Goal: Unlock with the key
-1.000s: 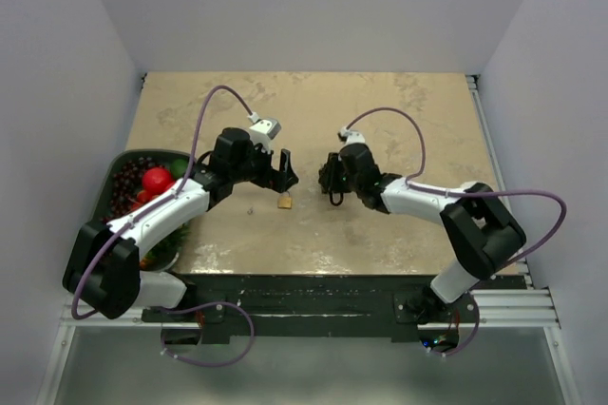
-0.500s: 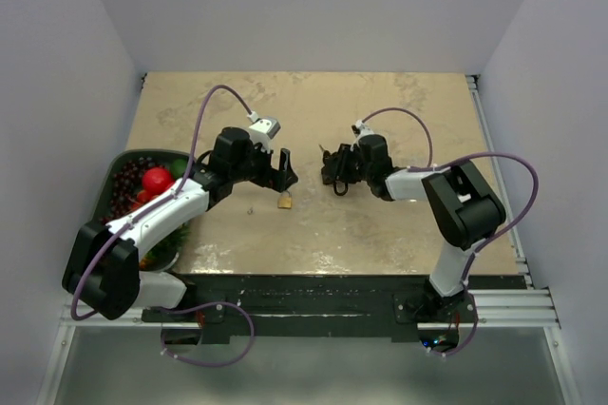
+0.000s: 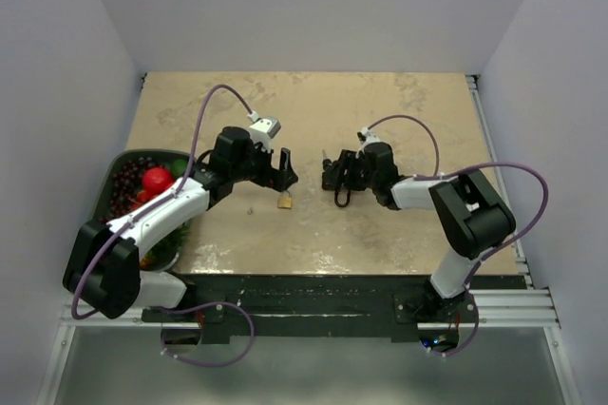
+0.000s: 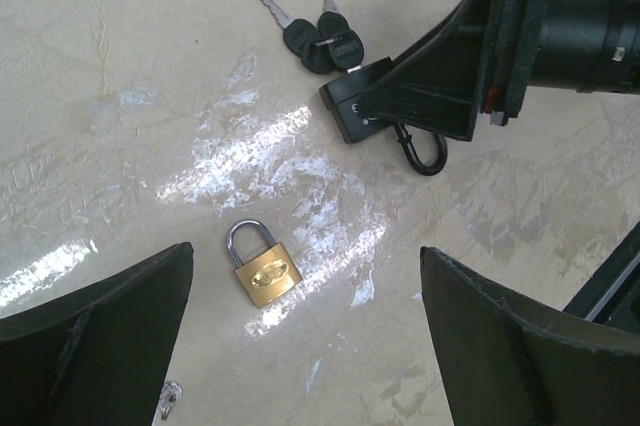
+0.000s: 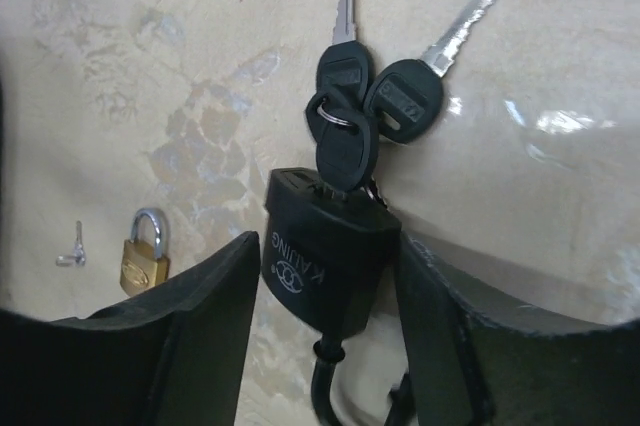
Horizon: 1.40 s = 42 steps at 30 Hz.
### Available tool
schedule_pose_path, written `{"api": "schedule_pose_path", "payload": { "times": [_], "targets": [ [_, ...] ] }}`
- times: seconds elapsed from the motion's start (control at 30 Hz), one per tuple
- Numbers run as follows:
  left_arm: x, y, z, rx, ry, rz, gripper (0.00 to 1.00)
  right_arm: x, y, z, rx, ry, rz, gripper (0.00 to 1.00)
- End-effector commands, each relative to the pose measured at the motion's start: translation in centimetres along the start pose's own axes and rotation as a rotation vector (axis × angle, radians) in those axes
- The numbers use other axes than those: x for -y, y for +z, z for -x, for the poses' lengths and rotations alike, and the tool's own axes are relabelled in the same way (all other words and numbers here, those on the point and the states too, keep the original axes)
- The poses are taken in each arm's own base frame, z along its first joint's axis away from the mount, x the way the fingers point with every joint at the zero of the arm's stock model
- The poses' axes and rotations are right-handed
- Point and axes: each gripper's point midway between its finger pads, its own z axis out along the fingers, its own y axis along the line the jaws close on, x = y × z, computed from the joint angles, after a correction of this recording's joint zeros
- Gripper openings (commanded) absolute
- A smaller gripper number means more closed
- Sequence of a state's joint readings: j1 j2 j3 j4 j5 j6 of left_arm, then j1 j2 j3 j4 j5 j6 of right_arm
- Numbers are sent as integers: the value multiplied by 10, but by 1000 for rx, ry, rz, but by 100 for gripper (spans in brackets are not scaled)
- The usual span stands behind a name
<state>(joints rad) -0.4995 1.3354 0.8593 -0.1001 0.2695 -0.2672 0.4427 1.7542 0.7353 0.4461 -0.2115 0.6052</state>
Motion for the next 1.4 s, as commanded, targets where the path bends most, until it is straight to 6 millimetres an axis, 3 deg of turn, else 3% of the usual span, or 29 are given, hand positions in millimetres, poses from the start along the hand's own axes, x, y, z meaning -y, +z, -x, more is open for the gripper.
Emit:
{"api": "schedule_pose_path", "payload": {
  "times": [0.0,0.13,0.33,0.63,0.77,0.9,1.07,1.13,1.27,1.37],
  "targets": [
    [-1,1,15,13,32,10,99,4,-19,13,59,-54,-52,61],
    [-6,0,15,9,39,37,99,12,-35,18,83,-94,-111,66],
    [-14,-2,11,-5,43,82,99,12,-63,42,168,-174,-169,69],
    [-60,-2,-40,-181,28,299,99,-18,-109,79,313,-211,-125,70],
    [-66,1,-57,-232,22,313,90,-26,-122,85,349,-214,-104,69],
    [-68,3,-83,-303,-37,250,86,-25,-127,80,351,-209,-95,69],
    [-76,-4,-110,-382,-67,290,84,-23,-127,72,346,-199,-82,69],
    [-78,-7,-117,-401,-75,304,81,-24,-127,73,347,-198,-76,69],
    [-81,-14,-128,-432,-82,330,65,-25,-123,70,340,-189,-62,69],
    [-80,-16,-129,-424,-95,331,63,-27,-121,70,336,-187,-51,69]
  ]
}}
